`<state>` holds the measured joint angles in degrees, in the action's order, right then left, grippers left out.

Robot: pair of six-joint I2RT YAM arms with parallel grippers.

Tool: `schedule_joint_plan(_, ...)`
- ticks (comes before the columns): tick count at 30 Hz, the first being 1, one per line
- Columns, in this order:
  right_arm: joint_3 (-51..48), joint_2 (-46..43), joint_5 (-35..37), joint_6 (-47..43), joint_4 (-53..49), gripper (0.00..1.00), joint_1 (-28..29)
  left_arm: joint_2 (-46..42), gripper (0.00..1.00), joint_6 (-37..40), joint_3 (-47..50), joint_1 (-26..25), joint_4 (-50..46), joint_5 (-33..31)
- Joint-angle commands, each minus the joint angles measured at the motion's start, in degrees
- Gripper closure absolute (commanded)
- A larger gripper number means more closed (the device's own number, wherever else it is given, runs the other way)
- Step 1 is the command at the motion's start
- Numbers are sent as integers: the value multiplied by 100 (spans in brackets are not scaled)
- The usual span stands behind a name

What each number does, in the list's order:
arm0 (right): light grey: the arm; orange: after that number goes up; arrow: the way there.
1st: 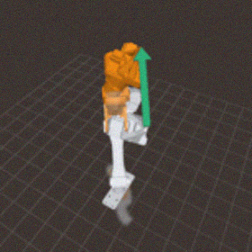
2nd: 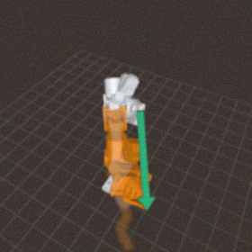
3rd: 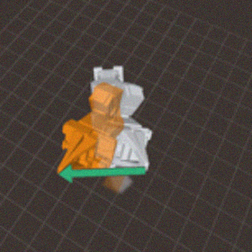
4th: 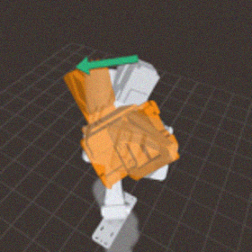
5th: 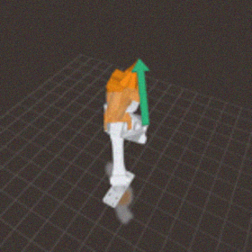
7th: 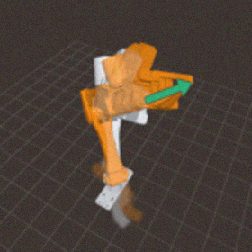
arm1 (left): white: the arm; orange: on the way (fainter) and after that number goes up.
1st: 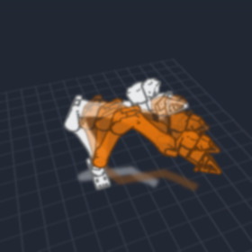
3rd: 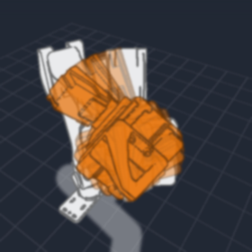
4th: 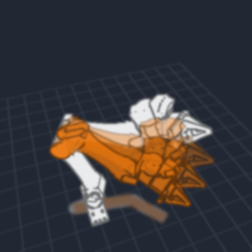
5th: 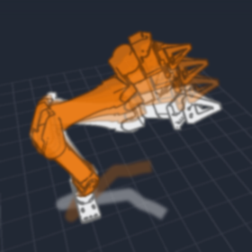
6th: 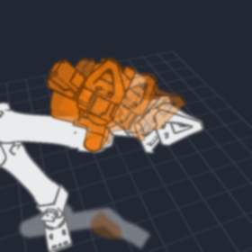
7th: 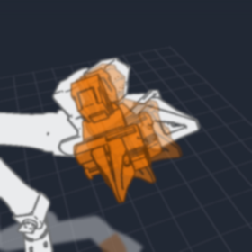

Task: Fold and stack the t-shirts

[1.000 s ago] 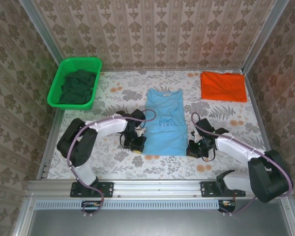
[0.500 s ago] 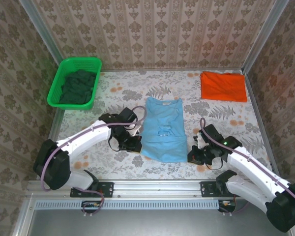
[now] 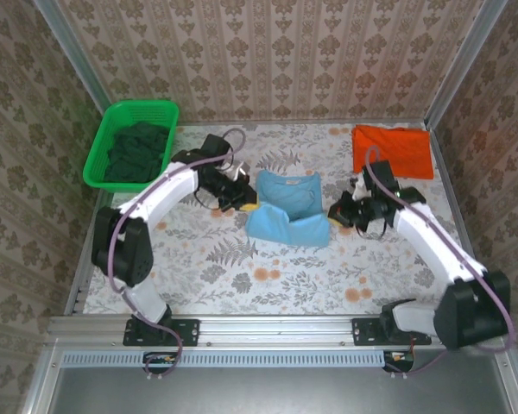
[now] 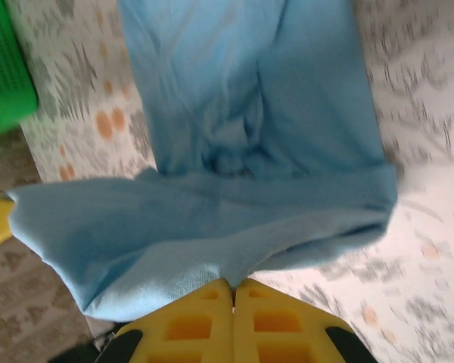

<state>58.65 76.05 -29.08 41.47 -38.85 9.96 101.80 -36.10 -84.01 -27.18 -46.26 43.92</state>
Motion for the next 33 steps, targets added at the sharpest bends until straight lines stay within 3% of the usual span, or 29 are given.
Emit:
schedule_joint_plan(1,818,983,-171,150,298,100,-195,706,100,-461,-853,299,238,406)
schedule_joint_plan(8,2802,3304,-15,39,2,100,-535,2573,99,-1077,-2833,722,219,450)
schedule_joint_plan(9,3029,3546,-14,45,-15,100,-561,2752,93,-1313,-2919,767,406,503)
schedule_joint_plan(10,3399,3957,-32,37,-94,94,-621,2977,79,-1621,-2997,821,674,577)
schedule_joint_plan(11,3787,4324,19,36,-261,83,-684,3213,72,-1908,-3105,867,1001,646)
schedule_joint_plan(12,4063,4586,25,45,-380,73,-736,3374,70,-2103,-3201,916,1233,659)
schedule_joint_plan(14,4582,4974,89,36,-611,65,-864,3498,59,-2522,-3367,1022,1699,494)
schedule_joint_plan(19,4667,4746,201,-97,-699,52,-1083,3455,53,-2261,-4082,1094,1405,91)
schedule_joint_plan(22,4122,4277,35,-262,-444,56,-1068,3162,53,-1694,-4053,962,957,-195)
schedule_joint_plan(28,2162,3152,-668,246,1204,82,-667,2520,62,-673,-3105,336,701,-650)
schedule_joint_plan(33,1495,3197,-710,488,1884,85,-43,2597,63,93,-2773,-242,364,-1158)
